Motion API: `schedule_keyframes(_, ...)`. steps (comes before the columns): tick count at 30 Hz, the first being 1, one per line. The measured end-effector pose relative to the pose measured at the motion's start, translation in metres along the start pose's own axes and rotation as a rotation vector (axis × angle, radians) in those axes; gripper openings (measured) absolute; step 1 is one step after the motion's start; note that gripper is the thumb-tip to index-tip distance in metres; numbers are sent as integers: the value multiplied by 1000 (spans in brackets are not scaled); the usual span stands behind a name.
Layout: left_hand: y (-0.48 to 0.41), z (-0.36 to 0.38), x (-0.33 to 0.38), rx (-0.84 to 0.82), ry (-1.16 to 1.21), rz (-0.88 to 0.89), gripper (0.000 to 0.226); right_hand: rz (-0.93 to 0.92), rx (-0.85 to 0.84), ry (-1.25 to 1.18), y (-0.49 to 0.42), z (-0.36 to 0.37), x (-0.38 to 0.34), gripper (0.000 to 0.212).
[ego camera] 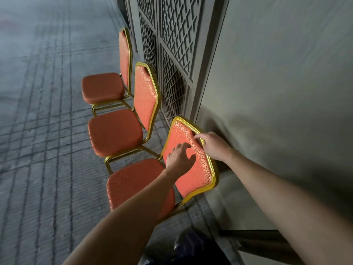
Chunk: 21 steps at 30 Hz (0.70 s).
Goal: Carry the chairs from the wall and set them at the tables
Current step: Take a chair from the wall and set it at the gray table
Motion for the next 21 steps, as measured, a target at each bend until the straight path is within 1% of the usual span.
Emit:
schedule_keyframes(2,-2,14,2,23,10,-31,44,-41,0,46,-4,-5,4,41)
schedule_keyframes(4,-1,29,-2,64,35,-109,46,-78,-46,94,-9,0,11,43)
schedule_keyframes(7,-10,47,-5,125,57,-189,49,-135,-64,163,-27,4,25,43)
schedule_keyframes(10,-29,59,2,202,107,-219,52,-282,-64,242,-48,10,26,44)
schedule_keyframes(12,-37,71,9,206,114,-244,57,-389,-81,334,-54,18,25,45)
schedule_keyframes(15,-49,88,15,211,138,-307,65,-488,-126,476,-64,31,33,47)
schedule_keyframes(19,-63,102,8,241,141,-408,64,-587,-145,629,-79,43,36,46)
schedule_keyframes(21,-69,109,3,257,131,-442,62,-605,-148,679,-84,50,39,44)
Point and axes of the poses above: each hand's wrist, its own y-axis away from the middle knuckle, its own z-axis out of the palm, x = y × z, the point moved 8 cm from there along -y, towards the middle knuckle, and after that the axes turned 15 degrees about y, right-handed, at the moved point
